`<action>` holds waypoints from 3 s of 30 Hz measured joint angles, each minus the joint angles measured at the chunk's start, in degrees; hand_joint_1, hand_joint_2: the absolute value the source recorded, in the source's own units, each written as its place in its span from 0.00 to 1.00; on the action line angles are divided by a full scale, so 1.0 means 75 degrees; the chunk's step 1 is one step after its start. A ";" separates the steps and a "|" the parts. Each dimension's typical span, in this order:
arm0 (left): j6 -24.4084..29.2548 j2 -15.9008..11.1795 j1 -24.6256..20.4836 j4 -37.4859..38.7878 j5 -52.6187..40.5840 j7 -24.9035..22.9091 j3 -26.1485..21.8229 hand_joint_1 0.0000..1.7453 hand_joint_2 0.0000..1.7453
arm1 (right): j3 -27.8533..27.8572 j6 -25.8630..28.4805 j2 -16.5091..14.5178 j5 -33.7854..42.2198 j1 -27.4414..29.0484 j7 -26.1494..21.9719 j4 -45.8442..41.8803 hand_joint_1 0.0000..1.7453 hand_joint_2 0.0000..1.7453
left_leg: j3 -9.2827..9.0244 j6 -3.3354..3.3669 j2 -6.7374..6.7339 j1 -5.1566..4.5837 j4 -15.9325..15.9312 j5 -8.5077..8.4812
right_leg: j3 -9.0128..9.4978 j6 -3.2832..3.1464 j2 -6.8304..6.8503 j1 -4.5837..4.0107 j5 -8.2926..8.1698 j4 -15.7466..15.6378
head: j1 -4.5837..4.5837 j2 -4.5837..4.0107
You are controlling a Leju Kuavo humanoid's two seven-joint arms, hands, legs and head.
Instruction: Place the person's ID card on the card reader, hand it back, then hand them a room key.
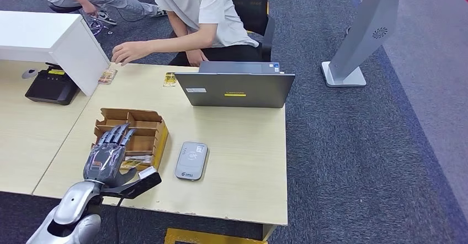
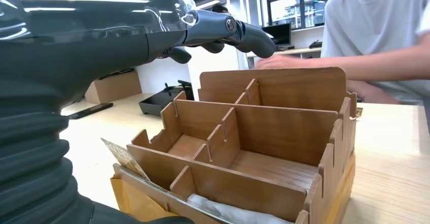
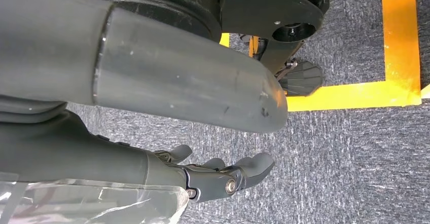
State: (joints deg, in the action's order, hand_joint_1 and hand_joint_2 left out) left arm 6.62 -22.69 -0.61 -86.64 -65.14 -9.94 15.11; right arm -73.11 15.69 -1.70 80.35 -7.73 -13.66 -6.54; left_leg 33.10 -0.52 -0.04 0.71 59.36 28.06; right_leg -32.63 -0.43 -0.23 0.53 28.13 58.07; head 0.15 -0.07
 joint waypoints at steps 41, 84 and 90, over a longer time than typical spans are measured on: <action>-0.0245 0.0068 -0.0014 0.0187 0.0122 0.0108 -0.0091 0.00 1.00 | -0.0161 -0.0009 0.0000 0.0108 -0.0027 0.0000 0.0000 0.00 0.00 | 0.0000 0.0000 0.0000 0.0000 0.0000 0.0000 | 0.0000 0.0000 0.0000 0.0000 0.0000 0.0000 | 0.0000 0.0001; -0.1023 -0.0436 -0.0063 0.0210 0.0936 0.0451 -0.0091 1.00 1.00 | -0.0481 -0.0024 0.0064 0.0323 -0.0071 0.0087 0.0000 0.00 0.00 | 0.0001 0.0000 0.0000 0.0000 0.0000 0.0000 | 0.0000 0.0000 0.0000 0.0000 0.0000 0.0000 | 0.0000 0.0000; -0.1084 -0.0463 -0.0063 0.0210 0.1008 0.0451 -0.0091 1.00 1.00 | -0.0488 -0.0037 0.0068 0.0330 -0.0073 0.0087 0.0000 0.00 0.00 | 0.0000 0.0000 -0.0001 0.0000 0.0000 0.0000 | 0.0000 0.0000 -0.0001 0.0000 0.0000 0.0000 | 0.0000 0.0000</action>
State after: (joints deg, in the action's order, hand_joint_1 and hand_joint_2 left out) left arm -1.51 -26.17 -1.08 -85.07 -57.58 -6.56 14.43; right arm -76.77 15.41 -1.20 82.83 -8.27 -13.00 -6.54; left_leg 33.11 -0.52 -0.04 0.71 59.36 28.06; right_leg -32.64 -0.43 -0.24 0.53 28.13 58.07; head 0.15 -0.07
